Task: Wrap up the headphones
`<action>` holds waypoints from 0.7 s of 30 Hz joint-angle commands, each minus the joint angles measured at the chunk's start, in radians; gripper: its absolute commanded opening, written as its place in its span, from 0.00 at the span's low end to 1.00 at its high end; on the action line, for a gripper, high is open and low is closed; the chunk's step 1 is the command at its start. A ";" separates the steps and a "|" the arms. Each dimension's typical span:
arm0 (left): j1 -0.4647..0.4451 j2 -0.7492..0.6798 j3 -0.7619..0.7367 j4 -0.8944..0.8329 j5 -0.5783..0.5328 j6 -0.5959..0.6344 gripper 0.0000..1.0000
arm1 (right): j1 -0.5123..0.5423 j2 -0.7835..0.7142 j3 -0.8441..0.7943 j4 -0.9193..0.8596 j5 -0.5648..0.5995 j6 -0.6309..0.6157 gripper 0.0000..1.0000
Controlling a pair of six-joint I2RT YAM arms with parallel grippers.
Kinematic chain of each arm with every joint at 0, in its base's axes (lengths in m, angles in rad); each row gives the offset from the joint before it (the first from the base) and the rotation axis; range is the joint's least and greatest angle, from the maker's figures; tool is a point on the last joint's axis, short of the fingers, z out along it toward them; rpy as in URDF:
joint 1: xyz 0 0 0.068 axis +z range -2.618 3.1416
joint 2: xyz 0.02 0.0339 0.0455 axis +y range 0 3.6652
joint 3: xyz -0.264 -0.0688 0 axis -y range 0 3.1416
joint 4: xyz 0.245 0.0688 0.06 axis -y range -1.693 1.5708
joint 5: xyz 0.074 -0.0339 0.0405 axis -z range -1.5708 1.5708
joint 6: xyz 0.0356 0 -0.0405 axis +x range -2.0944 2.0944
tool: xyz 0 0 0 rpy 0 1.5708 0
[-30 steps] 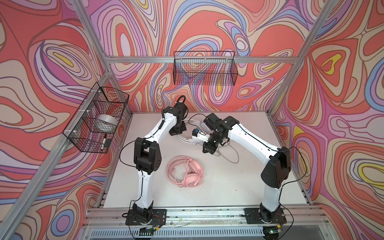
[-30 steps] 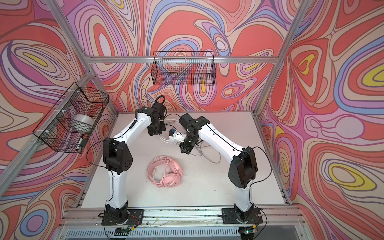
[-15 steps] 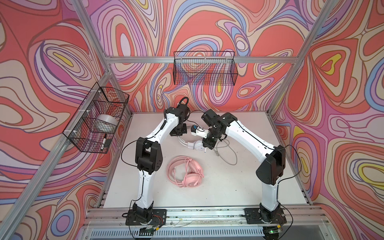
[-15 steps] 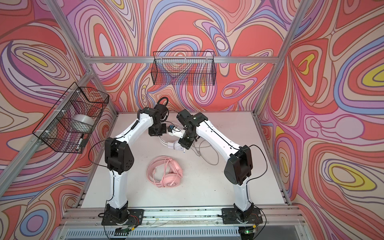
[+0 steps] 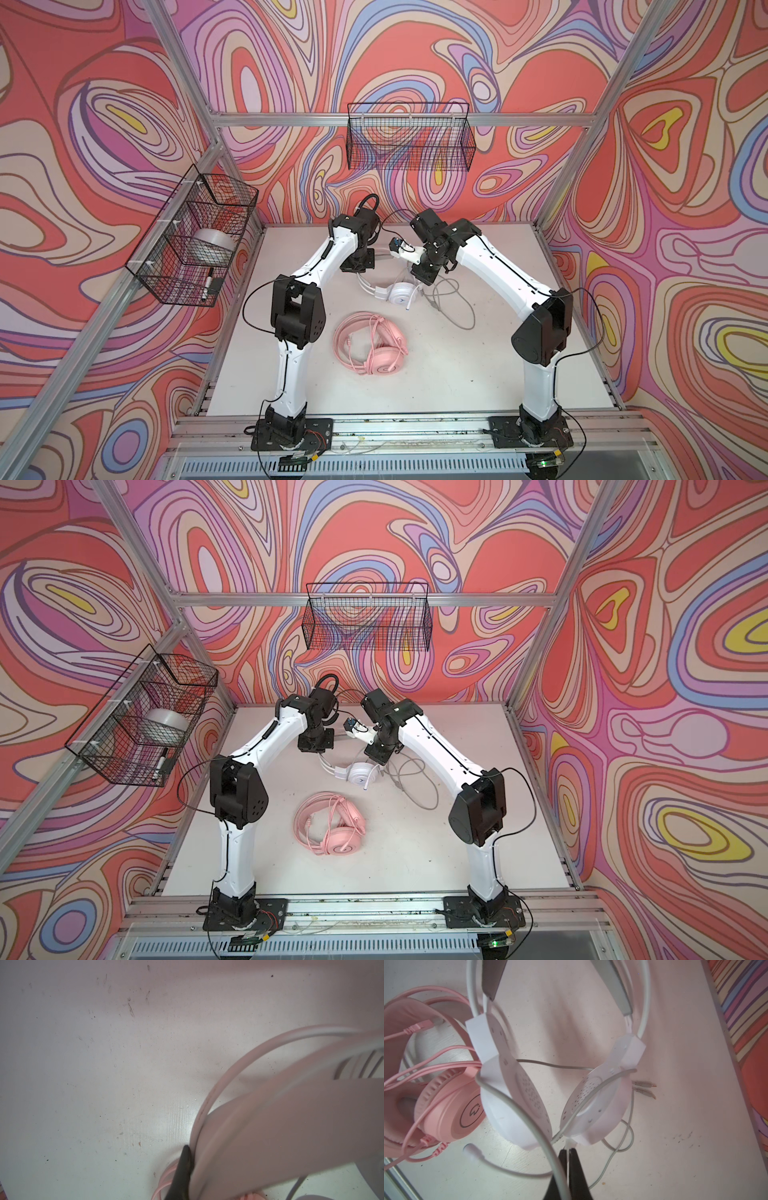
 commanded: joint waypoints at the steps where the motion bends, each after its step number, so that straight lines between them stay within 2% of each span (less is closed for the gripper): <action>1: -0.012 -0.001 0.037 -0.027 0.027 0.033 0.00 | -0.021 0.048 0.047 0.061 0.048 -0.014 0.00; 6: -0.013 -0.005 0.036 -0.034 0.026 0.051 0.00 | -0.043 0.087 0.075 0.104 0.118 -0.011 0.00; 14: -0.013 -0.010 0.037 -0.033 0.033 0.070 0.00 | -0.082 0.150 0.111 0.126 0.163 0.028 0.02; 21: -0.016 -0.009 0.036 -0.029 0.053 0.076 0.00 | -0.115 0.199 0.134 0.138 0.159 0.071 0.11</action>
